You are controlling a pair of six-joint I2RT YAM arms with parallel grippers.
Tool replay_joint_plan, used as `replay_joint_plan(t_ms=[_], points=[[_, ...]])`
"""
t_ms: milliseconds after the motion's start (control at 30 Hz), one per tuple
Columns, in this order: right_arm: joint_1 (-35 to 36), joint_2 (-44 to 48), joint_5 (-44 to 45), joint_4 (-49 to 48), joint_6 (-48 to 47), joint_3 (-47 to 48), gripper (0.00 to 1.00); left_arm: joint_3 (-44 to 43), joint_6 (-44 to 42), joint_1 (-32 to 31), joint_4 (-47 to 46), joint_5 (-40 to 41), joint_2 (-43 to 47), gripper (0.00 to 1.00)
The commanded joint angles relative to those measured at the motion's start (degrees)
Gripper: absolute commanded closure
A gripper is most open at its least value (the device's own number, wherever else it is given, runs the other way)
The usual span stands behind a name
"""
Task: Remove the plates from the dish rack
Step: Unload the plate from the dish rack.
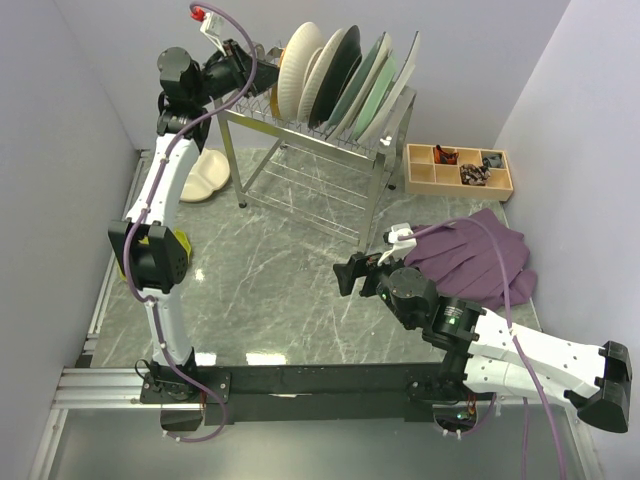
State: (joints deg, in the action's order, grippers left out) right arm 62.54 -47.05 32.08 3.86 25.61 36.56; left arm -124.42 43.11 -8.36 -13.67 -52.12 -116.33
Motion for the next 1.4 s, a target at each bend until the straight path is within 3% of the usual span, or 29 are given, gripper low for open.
replay_joint_plan(t_ms=[0,200,233,267,600,1367], points=[[0.65,0.11,1.76,-0.87,-0.82,3.26,0.05,-2.49,0.48,-0.25,-1.88,-0.35,-1.7,0.69],[1.0,0.73,2.03,-0.87,-0.91,3.08,0.05,-2.05,3.91,-0.25,-5.4,-2.2,-1.7,0.85],[1.09,0.73,2.03,-0.87,-0.91,3.08,0.05,-2.14,4.95,-0.25,-6.27,-2.37,-1.7,0.96],[1.09,0.9,2.2,-0.87,-0.91,3.08,0.05,-2.4,5.49,-0.25,-6.8,-3.07,-1.79,0.99],[1.35,0.73,2.82,-0.69,-1.08,3.35,0.05,-2.58,14.36,-0.25,-14.89,-4.22,-2.41,0.99],[3.2,0.29,5.1,-0.61,-1.7,3.7,0.05,-9.88,22.63,-0.17,-18.59,0.88,-1.09,0.99]])
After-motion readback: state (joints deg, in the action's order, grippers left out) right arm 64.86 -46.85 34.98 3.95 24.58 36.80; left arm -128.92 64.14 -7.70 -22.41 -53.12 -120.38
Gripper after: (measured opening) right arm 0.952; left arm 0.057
